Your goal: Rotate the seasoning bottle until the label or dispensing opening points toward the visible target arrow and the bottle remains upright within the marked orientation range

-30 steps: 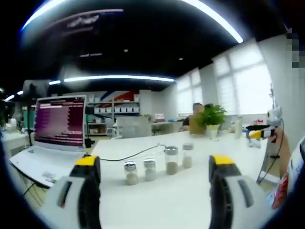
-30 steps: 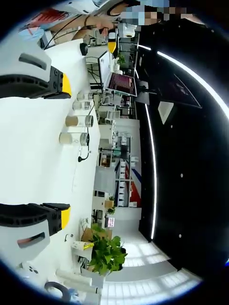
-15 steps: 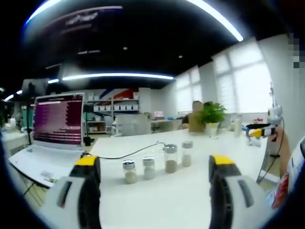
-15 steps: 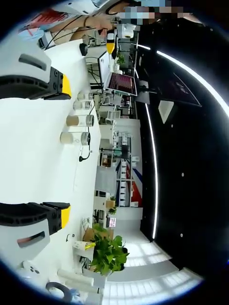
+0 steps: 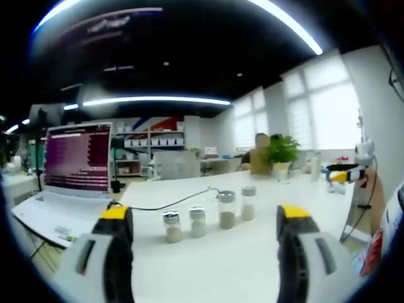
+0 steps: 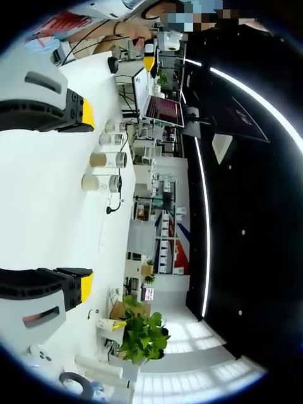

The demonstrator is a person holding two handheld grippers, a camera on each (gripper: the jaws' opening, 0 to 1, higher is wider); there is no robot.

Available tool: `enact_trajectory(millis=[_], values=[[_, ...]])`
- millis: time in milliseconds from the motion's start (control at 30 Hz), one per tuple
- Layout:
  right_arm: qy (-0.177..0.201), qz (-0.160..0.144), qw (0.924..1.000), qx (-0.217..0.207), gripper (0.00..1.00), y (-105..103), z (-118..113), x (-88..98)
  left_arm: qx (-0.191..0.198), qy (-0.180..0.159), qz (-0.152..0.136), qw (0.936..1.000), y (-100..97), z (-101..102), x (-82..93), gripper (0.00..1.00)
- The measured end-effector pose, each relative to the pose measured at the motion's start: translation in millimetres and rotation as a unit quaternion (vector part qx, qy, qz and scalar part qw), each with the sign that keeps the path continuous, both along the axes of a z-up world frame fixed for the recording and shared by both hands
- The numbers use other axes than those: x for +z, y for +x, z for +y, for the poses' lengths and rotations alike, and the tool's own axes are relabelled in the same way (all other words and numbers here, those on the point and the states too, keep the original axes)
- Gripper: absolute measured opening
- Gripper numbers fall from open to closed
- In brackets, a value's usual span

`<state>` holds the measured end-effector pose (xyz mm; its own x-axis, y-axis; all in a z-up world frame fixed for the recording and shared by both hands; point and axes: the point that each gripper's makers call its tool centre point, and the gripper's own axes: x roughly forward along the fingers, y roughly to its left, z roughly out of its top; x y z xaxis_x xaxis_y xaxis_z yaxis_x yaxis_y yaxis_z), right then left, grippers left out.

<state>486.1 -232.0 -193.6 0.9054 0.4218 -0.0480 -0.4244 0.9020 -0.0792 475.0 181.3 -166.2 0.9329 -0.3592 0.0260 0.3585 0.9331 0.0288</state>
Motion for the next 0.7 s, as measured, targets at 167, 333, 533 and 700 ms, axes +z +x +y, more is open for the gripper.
enact_trajectory(millis=[167,333,533,700], values=[[0.004,-0.002,1.0000,0.000,0.91,0,2,1.0,0.000,0.000,-0.004,1.0000,-2.2,1,1.7,1.00],[0.010,0.004,0.9999,0.011,0.90,-1,6,-1.2,0.002,-0.001,-0.004,1.0000,-2.7,2,1.5,1.00],[0.011,-0.002,0.9998,0.018,0.90,-1,11,1.7,0.004,0.004,-0.002,1.0000,-2.8,3,0.0,1.00],[0.016,-0.009,0.9994,0.029,0.91,-3,16,4.5,0.003,0.006,-0.003,1.0000,-3.7,3,0.1,0.99]])
